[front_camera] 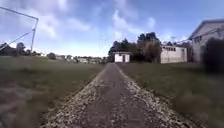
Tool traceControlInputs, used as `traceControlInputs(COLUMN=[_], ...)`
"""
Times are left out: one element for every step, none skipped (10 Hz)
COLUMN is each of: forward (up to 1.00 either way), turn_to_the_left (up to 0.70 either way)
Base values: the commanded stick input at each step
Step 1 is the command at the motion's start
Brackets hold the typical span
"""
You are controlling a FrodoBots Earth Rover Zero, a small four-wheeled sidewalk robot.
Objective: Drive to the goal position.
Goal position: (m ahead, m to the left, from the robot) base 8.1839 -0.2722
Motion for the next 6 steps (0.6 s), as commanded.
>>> traceControlInputs(forward=[0.85, 0.85, 0.85, 0.85, 0.85, 0.85], turn_to_the_left=[-0.27, -0.19, -0.12, -0.04, 0.0, 0.0])
